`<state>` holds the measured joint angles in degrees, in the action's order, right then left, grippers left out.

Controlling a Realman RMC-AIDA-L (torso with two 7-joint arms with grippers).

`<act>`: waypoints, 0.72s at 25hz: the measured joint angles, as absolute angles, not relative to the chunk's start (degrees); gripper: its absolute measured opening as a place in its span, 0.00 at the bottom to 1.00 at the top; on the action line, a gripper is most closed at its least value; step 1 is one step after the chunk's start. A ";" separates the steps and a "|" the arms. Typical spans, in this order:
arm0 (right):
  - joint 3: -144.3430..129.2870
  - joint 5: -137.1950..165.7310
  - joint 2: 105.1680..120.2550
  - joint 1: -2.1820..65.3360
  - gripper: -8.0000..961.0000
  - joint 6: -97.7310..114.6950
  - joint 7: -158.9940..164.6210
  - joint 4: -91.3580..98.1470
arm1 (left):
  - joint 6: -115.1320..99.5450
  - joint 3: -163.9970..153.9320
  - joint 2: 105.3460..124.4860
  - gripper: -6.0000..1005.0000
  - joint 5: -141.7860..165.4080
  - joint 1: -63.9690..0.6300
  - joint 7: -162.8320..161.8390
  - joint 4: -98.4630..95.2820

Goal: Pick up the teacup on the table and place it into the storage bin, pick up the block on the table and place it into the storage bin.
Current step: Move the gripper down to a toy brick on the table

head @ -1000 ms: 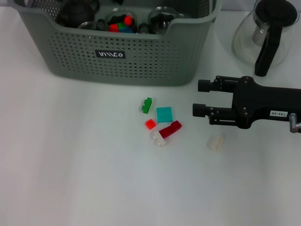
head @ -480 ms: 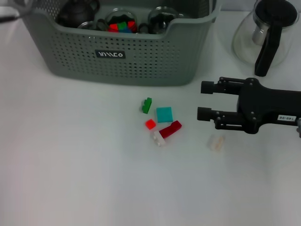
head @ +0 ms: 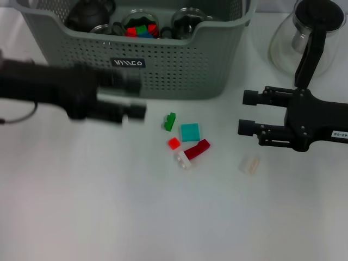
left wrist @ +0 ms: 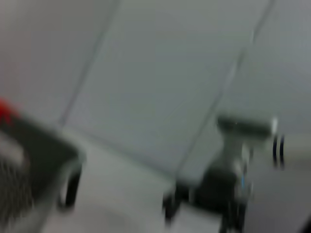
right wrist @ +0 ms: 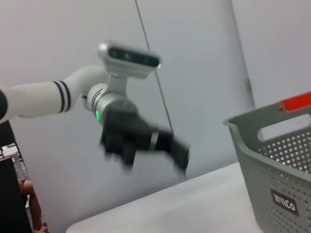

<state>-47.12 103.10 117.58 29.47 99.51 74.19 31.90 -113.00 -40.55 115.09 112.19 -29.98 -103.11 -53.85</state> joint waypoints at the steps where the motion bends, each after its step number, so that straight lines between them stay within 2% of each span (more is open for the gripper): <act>1: -47.08 103.11 117.54 29.40 0.77 99.44 74.27 31.91 | -112.79 -41.79 115.43 0.75 114.26 -29.92 -103.27 -54.92; 6: -47.02 103.15 117.48 29.25 0.77 99.07 74.85 31.91 | -111.31 -47.10 118.36 0.74 125.34 -31.83 -105.04 -59.48; 9: -46.99 103.23 117.34 29.22 0.77 99.04 75.02 31.90 | -108.28 -51.50 121.64 0.74 132.98 -33.21 -106.95 -63.05; 12: -46.89 103.26 117.23 29.22 0.77 98.94 75.34 31.91 | -103.43 -56.71 124.11 0.74 137.67 -33.72 -110.64 -65.92; 18: -46.84 103.27 117.24 29.25 0.77 98.48 75.37 31.90 | -92.24 -70.74 124.36 0.74 138.23 -33.83 -120.93 -66.67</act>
<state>-46.84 103.27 117.24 29.25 98.48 75.37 31.90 -92.24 -70.74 124.36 138.23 -33.83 -120.93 -66.67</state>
